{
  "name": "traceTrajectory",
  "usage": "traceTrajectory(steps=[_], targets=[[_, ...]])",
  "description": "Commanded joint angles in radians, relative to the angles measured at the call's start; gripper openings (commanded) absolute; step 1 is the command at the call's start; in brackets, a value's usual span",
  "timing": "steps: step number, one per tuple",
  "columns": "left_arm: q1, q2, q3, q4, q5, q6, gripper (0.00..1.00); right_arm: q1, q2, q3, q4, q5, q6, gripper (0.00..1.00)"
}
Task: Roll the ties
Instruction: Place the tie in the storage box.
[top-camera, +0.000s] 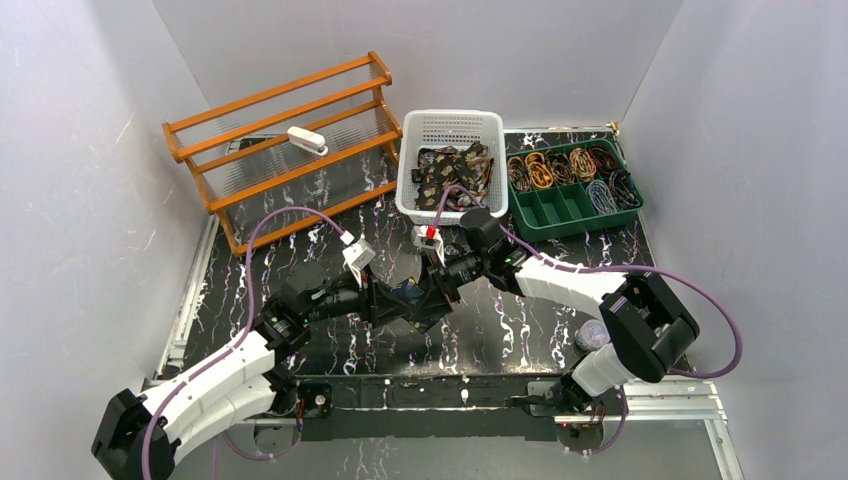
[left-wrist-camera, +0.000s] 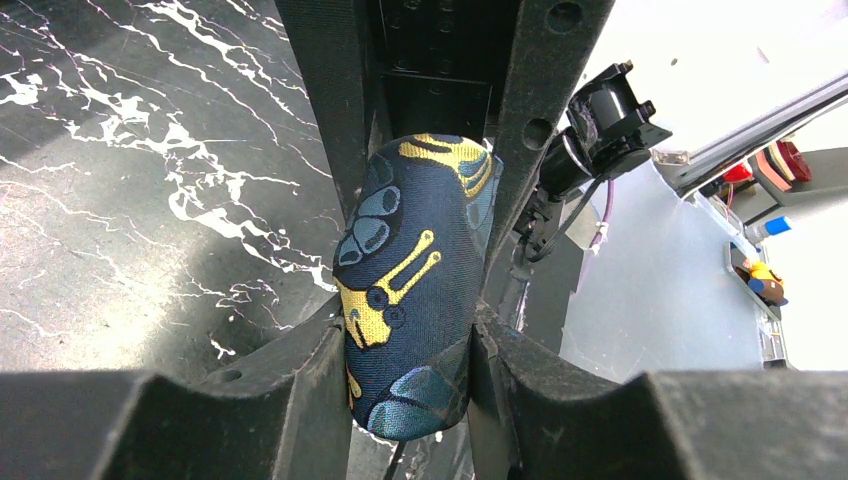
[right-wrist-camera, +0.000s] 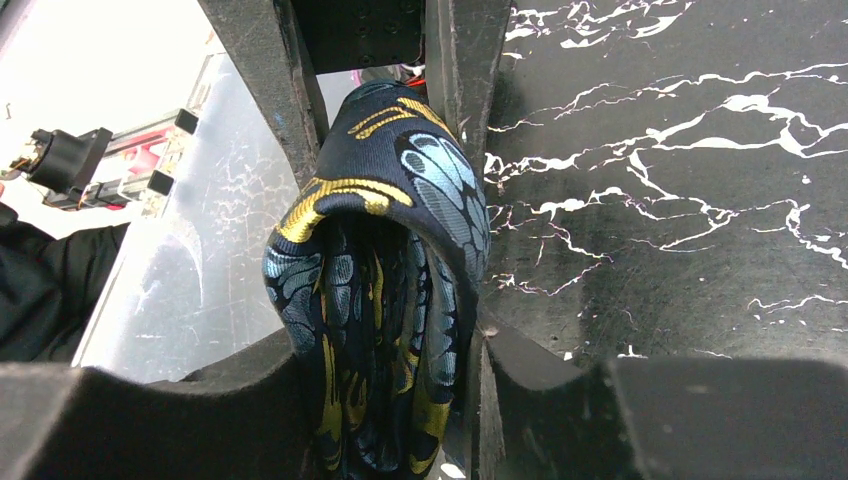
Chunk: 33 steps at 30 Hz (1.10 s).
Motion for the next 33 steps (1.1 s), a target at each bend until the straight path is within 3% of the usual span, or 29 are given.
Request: traceTrajectory(steps=[1, 6, 11, 12, 17, 22, 27, 30, 33], targets=[[0.007, -0.036, 0.010, 0.034, -0.052, 0.022, 0.08, 0.008, -0.025, -0.009, -0.052, -0.029, -0.006, 0.36], [0.008, -0.034, 0.008, 0.038, -0.044, 0.011, 0.14, 0.008, -0.028, 0.003, -0.062, -0.032, -0.004, 0.27], [0.008, -0.036, 0.012, 0.026, -0.061, -0.004, 0.36, 0.008, -0.036, 0.015, -0.083, -0.029, -0.011, 0.19], [0.008, -0.040, 0.013, 0.021, -0.074, -0.006, 0.44, 0.008, -0.036, 0.017, -0.093, -0.027, -0.013, 0.18], [0.008, -0.055, 0.016, 0.000, -0.136, -0.017, 0.64, 0.008, -0.033, 0.016, -0.118, 0.017, -0.016, 0.16], [0.007, -0.061, 0.028, -0.040, -0.182, -0.019, 0.75, 0.008, -0.033, 0.019, -0.139, 0.086, -0.015, 0.10], [0.008, -0.127, 0.040, -0.130, -0.337, -0.027, 0.84, 0.008, -0.030, 0.025, -0.175, 0.230, -0.013, 0.10], [0.008, -0.188, 0.043, -0.211, -0.477, -0.058, 0.98, 0.008, -0.036, 0.045, -0.209, 0.366, -0.002, 0.06], [0.008, -0.241, 0.056, -0.290, -0.593, -0.075, 0.98, 0.008, -0.059, 0.054, -0.261, 0.504, 0.010, 0.03]])
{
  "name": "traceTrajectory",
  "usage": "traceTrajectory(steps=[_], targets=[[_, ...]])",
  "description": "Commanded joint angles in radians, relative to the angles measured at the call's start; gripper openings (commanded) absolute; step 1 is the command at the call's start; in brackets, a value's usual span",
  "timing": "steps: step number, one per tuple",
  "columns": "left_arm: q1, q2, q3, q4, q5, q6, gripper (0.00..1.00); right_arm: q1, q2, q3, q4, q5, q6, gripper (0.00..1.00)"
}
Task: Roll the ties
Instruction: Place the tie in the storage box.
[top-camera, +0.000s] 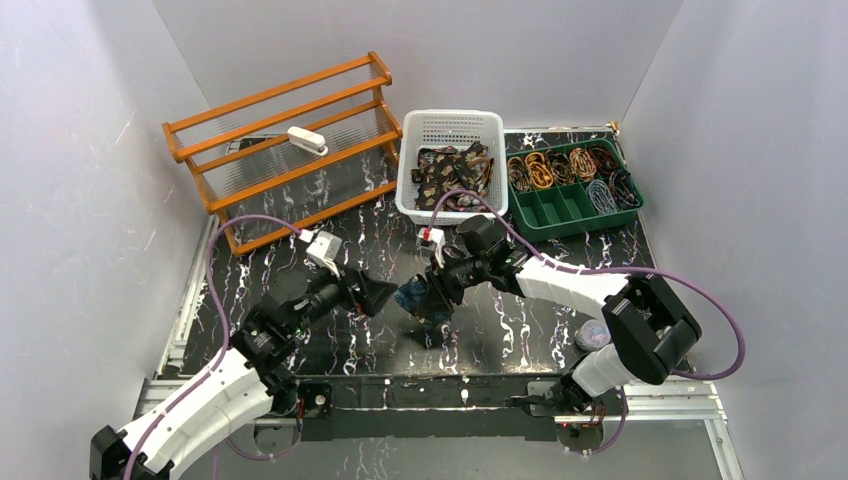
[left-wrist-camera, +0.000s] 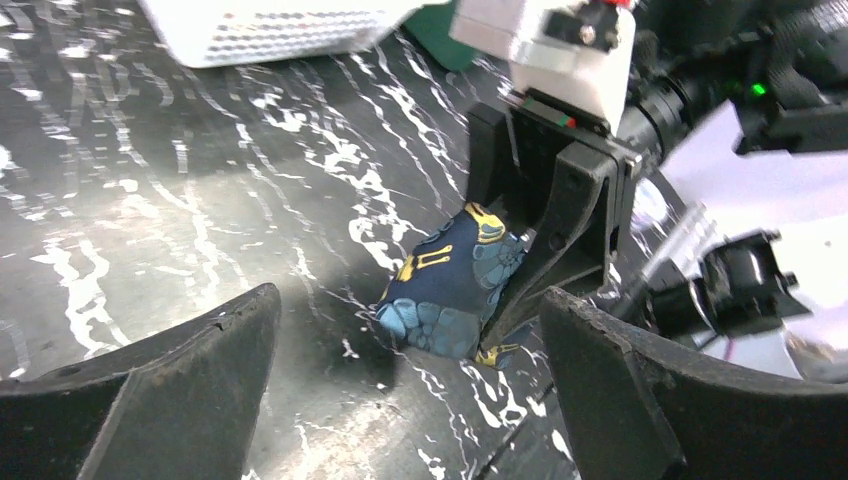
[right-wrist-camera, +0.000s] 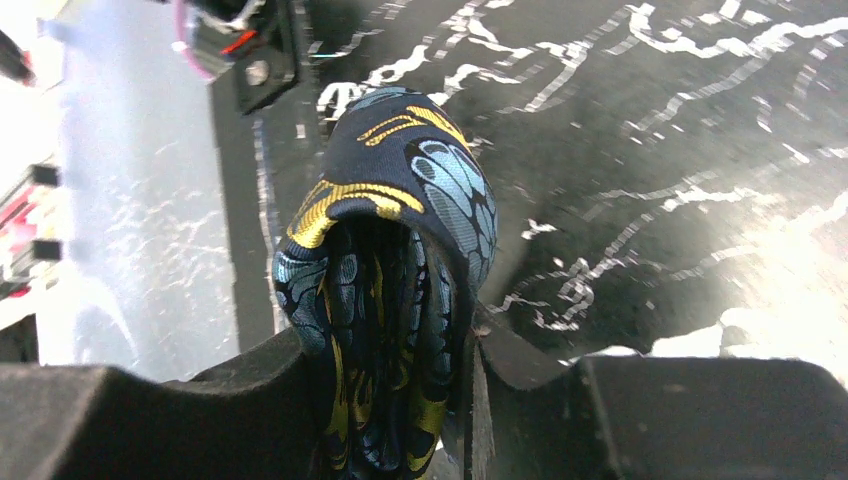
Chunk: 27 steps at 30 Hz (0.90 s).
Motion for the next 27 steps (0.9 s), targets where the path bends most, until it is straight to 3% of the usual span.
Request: traceTrajectory(steps=[1, 8, 17, 27], targets=[[0.004, -0.075, 0.054, -0.140, -0.245, -0.037, 0.98, 0.006, -0.059, 0.057, -0.072, 0.237, 0.007, 0.03], [0.005, -0.111, 0.137, -0.401, -0.517, -0.112, 0.98, 0.006, -0.106, 0.137, -0.219, 0.551, 0.053, 0.01], [0.005, -0.098, 0.205, -0.542, -0.559, -0.078, 0.98, -0.025, -0.142, 0.241, -0.383, 0.902, 0.008, 0.01], [0.004, -0.093, 0.175, -0.548, -0.547, -0.053, 0.99, -0.306, -0.057, 0.462, -0.536, 0.915, -0.149, 0.01]])
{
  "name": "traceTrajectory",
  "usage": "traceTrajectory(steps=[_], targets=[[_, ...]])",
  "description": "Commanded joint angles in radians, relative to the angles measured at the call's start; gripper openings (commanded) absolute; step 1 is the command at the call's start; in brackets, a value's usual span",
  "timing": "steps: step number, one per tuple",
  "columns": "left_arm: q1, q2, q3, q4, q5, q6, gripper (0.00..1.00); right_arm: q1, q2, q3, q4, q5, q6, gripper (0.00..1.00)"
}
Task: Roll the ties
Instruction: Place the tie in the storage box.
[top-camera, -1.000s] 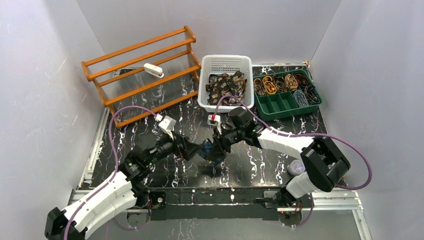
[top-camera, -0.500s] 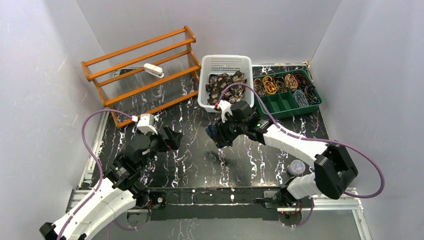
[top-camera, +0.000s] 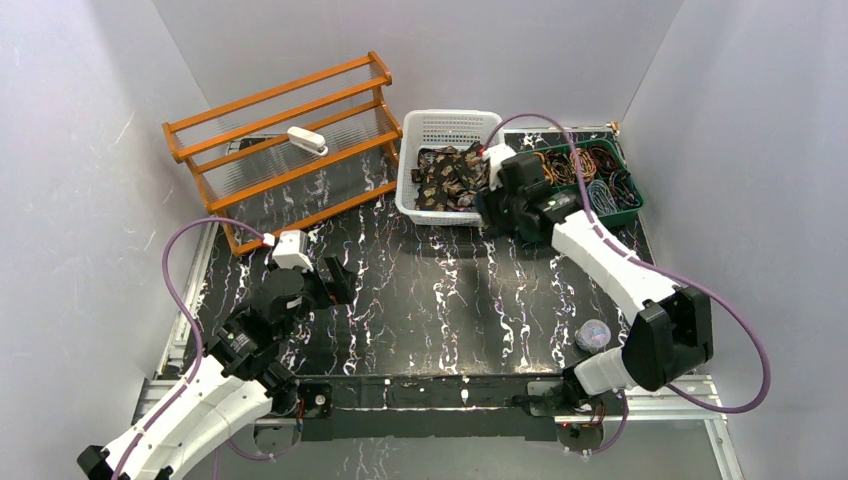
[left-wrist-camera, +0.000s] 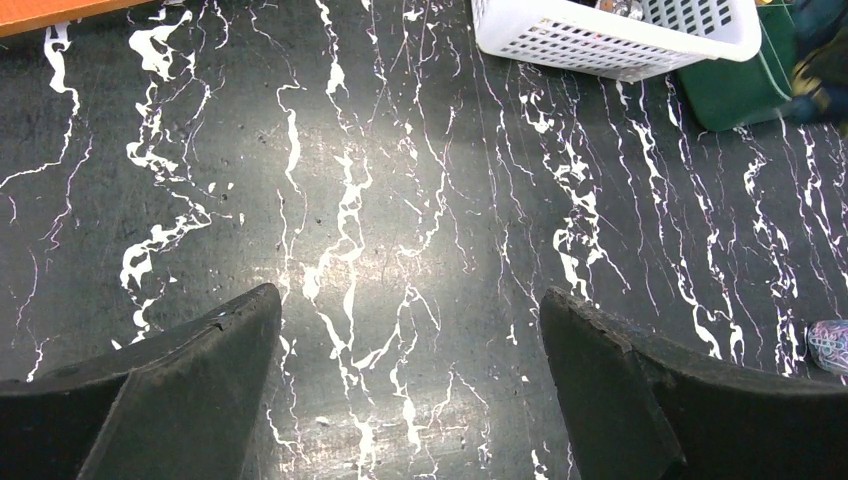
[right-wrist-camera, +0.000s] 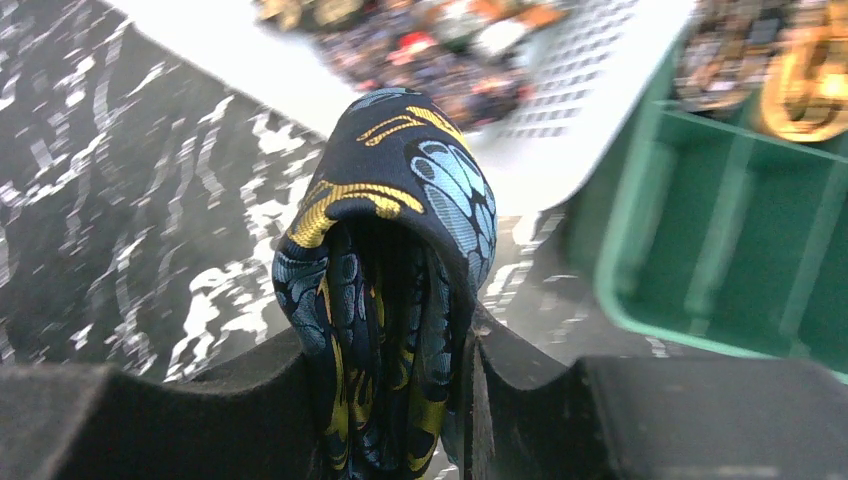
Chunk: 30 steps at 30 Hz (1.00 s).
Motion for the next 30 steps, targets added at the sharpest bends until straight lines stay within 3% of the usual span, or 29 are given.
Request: traceTrajectory(steps=[1, 5, 9, 11, 18, 21, 30], targets=[[0.004, 0.001, 0.000, -0.020, -0.021, 0.019, 0.98, -0.116, 0.024, 0.121, -0.052, 0.044, -0.103, 0.01], [0.005, -0.008, 0.003, -0.025, -0.026, 0.037, 0.98, -0.265, 0.059, 0.164, -0.045, -0.033, -0.188, 0.01], [0.004, -0.023, -0.008, -0.026, -0.015, 0.026, 0.98, -0.395, 0.134, 0.186, -0.057, 0.015, -0.218, 0.01], [0.004, -0.027, -0.030, 0.000, -0.004, 0.024, 0.98, -0.447, 0.173, 0.222, -0.060, -0.065, -0.223, 0.01], [0.003, 0.014, -0.018, 0.009, 0.035, 0.058, 0.98, -0.519, 0.325, 0.375, -0.115, -0.048, -0.296, 0.01], [0.004, 0.021, -0.013, 0.003, 0.044, 0.055, 0.98, -0.548, 0.358, 0.365, -0.091, -0.150, -0.348, 0.01], [0.003, 0.015, -0.026, 0.020, 0.063, 0.057, 0.98, -0.609, 0.366, 0.295, -0.025, -0.103, -0.443, 0.01]])
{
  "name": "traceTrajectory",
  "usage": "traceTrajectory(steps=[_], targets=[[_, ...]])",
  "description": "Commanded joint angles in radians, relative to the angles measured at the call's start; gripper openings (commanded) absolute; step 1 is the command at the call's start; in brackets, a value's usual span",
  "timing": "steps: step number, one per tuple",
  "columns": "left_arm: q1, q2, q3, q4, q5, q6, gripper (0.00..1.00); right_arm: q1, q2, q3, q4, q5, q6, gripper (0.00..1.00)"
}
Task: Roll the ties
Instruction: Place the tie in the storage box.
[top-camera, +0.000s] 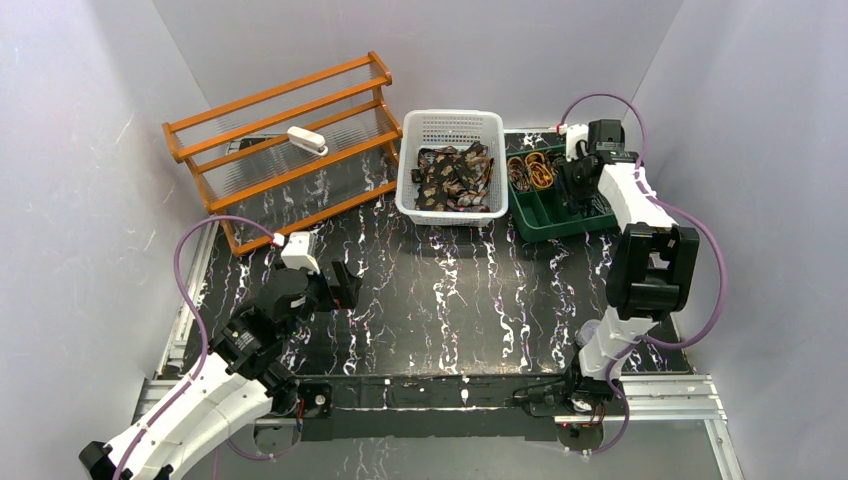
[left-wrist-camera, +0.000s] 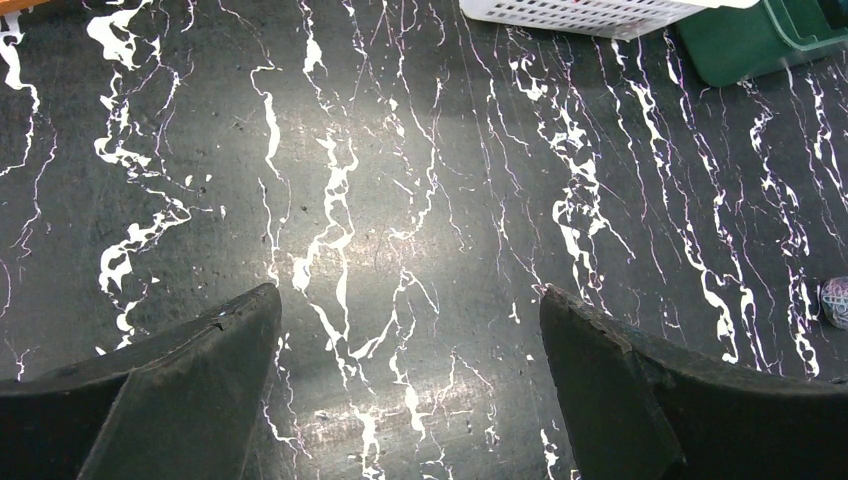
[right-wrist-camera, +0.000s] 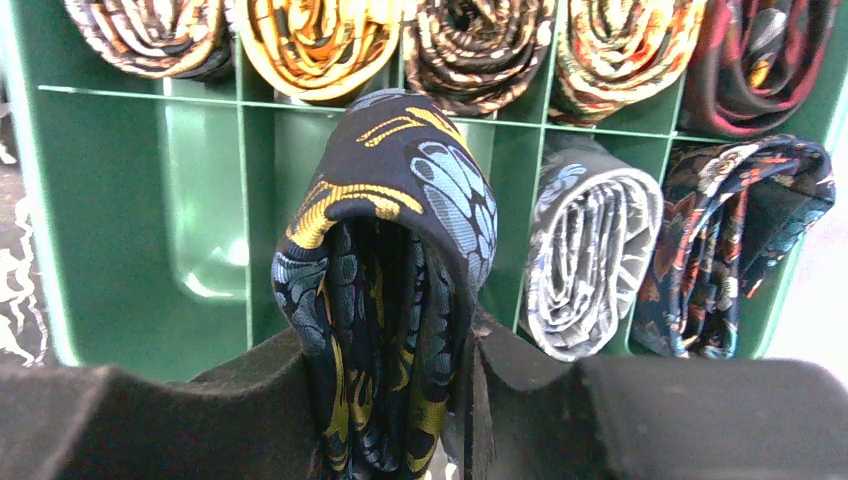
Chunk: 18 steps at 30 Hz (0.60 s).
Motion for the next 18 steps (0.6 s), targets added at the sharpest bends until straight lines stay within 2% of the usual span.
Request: traceTrajectory(steps=[1, 18], targets=[[0.004, -0.004, -0.004, 0.002, 0.003, 0.016, 0.98, -0.030, -0.022, -0.026, 0.072, -0.022, -0.066, 0.01], [0.003, 0.045, -0.002, 0.014, 0.027, 0.027, 0.98, -0.046, 0.045, -0.056, 0.126, 0.074, -0.068, 0.01]])
